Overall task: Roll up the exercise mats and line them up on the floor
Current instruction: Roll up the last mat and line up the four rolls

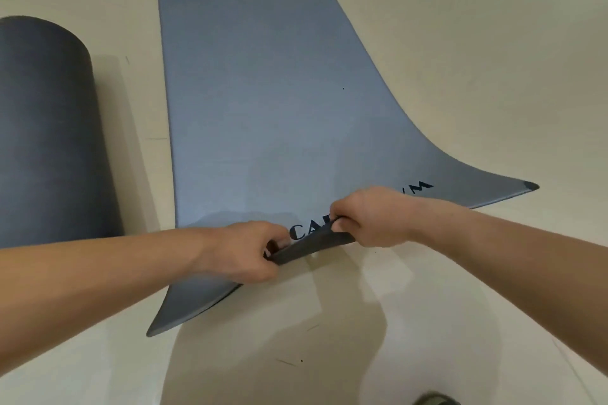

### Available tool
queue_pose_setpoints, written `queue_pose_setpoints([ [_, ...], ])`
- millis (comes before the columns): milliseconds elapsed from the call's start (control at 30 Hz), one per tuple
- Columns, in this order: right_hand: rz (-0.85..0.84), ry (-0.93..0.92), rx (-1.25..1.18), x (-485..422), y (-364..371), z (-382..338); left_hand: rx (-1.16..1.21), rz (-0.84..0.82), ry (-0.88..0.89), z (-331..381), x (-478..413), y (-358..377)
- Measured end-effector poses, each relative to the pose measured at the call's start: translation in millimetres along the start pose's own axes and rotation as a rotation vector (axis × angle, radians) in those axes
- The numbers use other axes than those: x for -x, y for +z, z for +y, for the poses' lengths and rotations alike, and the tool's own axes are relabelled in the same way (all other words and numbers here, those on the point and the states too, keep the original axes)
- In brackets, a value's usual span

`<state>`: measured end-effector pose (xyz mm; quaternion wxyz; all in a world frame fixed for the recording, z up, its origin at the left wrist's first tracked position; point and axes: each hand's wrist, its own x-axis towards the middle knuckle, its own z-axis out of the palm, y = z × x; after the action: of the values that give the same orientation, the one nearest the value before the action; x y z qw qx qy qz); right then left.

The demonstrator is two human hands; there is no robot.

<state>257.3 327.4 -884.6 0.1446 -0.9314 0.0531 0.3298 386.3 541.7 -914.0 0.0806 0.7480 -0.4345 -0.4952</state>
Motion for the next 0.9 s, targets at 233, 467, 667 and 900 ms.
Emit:
queue_pose_setpoints([
  [233,-0.429,-0.023,-0.046,14,-57,-18,0.427,-0.531,-0.057,14,24,-22],
  [467,-0.202,0.112,0.023,-20,-70,1,-0.395,0.371,-0.086,16,36,-71],
  [667,0.142,0.191,0.067,-62,-100,3,-0.745,0.42,-0.017,33,34,-5],
  [900,0.468,0.123,0.373,-44,-67,-24,-0.68,0.401,-0.042,-6,-8,-4],
])
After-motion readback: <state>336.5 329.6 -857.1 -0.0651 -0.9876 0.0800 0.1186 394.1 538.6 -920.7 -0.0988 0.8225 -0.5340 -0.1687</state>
